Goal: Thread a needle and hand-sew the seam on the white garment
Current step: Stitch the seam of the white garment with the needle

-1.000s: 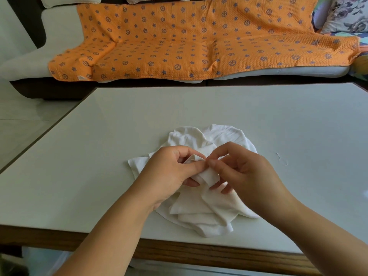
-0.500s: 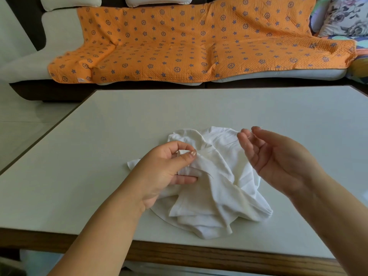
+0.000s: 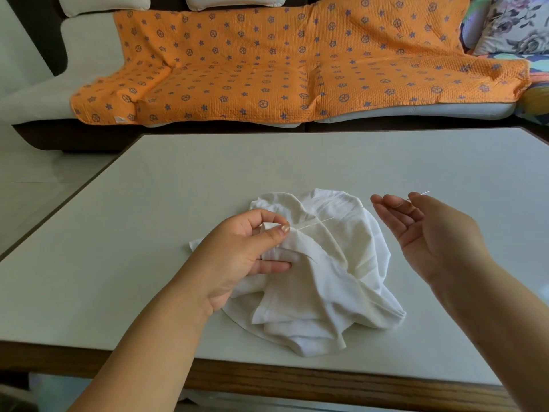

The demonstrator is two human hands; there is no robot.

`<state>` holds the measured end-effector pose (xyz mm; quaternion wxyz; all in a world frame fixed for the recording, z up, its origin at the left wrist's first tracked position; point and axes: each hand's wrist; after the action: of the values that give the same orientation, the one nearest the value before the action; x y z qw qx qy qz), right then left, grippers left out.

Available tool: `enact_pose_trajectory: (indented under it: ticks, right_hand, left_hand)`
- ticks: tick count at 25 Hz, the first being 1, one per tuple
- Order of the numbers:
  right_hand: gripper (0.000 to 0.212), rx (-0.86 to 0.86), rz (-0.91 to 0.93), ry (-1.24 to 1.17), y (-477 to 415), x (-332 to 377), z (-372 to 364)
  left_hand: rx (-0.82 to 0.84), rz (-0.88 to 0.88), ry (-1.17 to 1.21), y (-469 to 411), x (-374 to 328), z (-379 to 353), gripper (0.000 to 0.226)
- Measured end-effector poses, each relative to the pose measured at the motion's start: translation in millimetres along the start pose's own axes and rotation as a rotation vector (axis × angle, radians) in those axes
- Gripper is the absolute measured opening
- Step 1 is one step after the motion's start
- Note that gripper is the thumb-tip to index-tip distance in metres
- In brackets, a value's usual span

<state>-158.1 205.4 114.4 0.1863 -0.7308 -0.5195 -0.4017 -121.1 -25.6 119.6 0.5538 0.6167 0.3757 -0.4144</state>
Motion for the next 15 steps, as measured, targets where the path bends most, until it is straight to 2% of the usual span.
enact_pose_trajectory:
  ticks: [3,5,9,11,15]
  right_hand:
    - [0.008,0.029,0.026,0.029,1.6,0.6,-1.2]
    - [0.005,0.121,0.022,0.107,13.2,2.1,-7.4]
    - [0.011,0.538,-0.03,0.432,63.6,-5.2,-21.1]
    - [0.011,0.694,-0.072,0.561,82.9,-10.6,-23.6]
    - [0.016,0.712,-0.07,0.735,82.6,-16.0,-20.5]
  left_hand:
    - [0.001,-0.001,-0.003,0.1,-0.2,-0.2,0.006]
    - [0.002,-0.001,0.001,0.2,-0.1,0.3,0.006]
    - [0.012,0.001,0.024,1.3,-1.1,0.5,0.008]
    - [0.021,-0.006,0.007,1.7,-1.7,0.2,0.01]
    - [0.027,-0.007,0.001,2.3,-1.9,-0.5,0.015]
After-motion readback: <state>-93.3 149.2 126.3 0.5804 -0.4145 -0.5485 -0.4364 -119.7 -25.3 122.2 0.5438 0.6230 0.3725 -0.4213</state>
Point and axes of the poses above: each hand's wrist, its own y-axis away from the middle knuckle, its own z-axis out of the back of the hand, x = y × z, and after that the axes turned 10 degrees about z, right-handed
